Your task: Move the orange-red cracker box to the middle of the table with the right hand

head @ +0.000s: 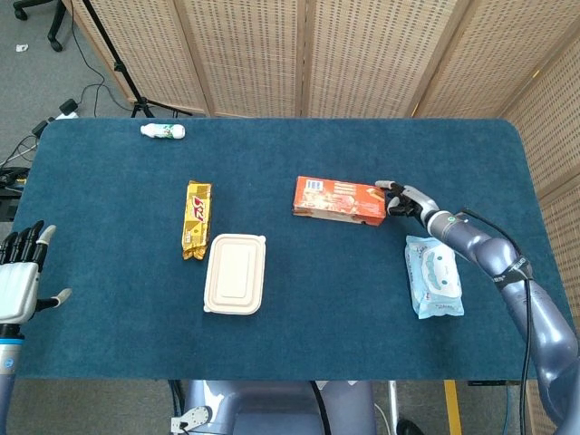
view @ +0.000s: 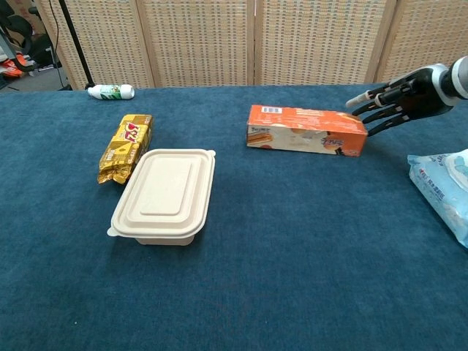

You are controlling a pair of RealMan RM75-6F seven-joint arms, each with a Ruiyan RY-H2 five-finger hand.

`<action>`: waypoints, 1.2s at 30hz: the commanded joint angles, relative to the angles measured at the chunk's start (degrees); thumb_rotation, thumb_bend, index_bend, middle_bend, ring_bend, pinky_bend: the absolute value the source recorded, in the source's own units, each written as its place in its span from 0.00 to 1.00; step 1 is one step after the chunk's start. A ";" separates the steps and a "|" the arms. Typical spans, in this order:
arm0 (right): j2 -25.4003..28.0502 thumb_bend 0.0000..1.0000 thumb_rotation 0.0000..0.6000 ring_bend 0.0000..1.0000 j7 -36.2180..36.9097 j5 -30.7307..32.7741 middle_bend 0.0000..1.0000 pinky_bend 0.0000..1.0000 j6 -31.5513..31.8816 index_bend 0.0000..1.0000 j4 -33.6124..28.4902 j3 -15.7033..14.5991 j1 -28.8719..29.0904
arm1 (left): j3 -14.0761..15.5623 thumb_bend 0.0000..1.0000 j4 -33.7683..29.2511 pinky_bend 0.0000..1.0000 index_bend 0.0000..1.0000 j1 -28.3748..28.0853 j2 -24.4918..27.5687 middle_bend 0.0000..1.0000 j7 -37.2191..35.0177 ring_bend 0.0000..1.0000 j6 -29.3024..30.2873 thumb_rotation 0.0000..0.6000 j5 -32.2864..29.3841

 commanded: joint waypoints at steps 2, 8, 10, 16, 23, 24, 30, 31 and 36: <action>0.35 1.00 1.00 0.00 -2.30 1.32 0.10 0.12 -0.76 0.09 -3.56 -0.85 -0.33 | -0.02 0.00 -0.02 0.00 0.00 0.03 0.13 0.00 -0.22 0.00 -0.01 1.00 -0.10; 0.02 1.00 1.00 0.01 -10.63 -1.96 0.15 0.12 12.57 0.21 -9.29 -0.03 -1.34 | -0.10 0.00 -0.01 0.00 0.00 0.12 0.44 0.00 -0.91 0.00 -0.02 1.00 -0.27; -0.38 1.00 1.00 0.03 -16.16 -6.65 0.19 0.12 22.49 0.26 -12.32 0.14 -1.71 | -0.11 0.00 0.00 0.00 0.00 0.10 0.50 0.00 -0.99 0.00 -0.05 1.00 -0.29; 0.60 1.00 1.00 0.05 -19.16 -13.53 0.25 0.12 31.92 0.32 -19.61 -1.39 -0.77 | 0.03 0.00 0.03 0.00 0.00 -0.10 0.44 0.00 -0.90 0.00 -0.40 1.00 -0.20; -0.55 1.00 1.00 0.05 -21.71 -19.62 0.25 0.12 39.01 0.33 -20.01 -7.10 5.80 | -0.07 0.00 0.18 0.00 0.00 -0.18 0.45 0.00 -1.03 0.00 -0.54 1.00 -0.46; -0.85 1.00 1.00 0.05 -21.95 -19.72 0.25 0.12 39.24 0.33 -19.20 -7.87 6.80 | -0.08 0.00 0.22 0.00 0.00 -0.19 0.44 0.00 -1.08 0.00 -0.60 1.00 -0.53; -4.79 1.00 1.00 0.06 -21.42 -14.88 0.20 0.12 36.62 0.28 -9.00 -13.05 13.55 | -0.20 0.00 0.76 0.00 0.00 -0.36 0.30 0.00 -1.33 0.00 -1.33 1.00 -1.27; -5.63 1.00 1.00 0.06 -20.75 -13.23 0.20 0.12 34.97 0.28 -6.53 -14.17 14.86 | -0.24 0.00 0.93 0.00 0.00 -0.42 0.29 0.00 -1.33 0.00 -1.57 1.00 -1.51; -8.82 1.00 1.00 0.08 -18.83 -9.94 0.20 0.12 31.77 0.27 0.36 -17.89 19.27 | -0.55 0.00 1.39 0.00 0.00 -0.65 0.19 0.00 -1.44 0.00 -2.22 1.00 -2.39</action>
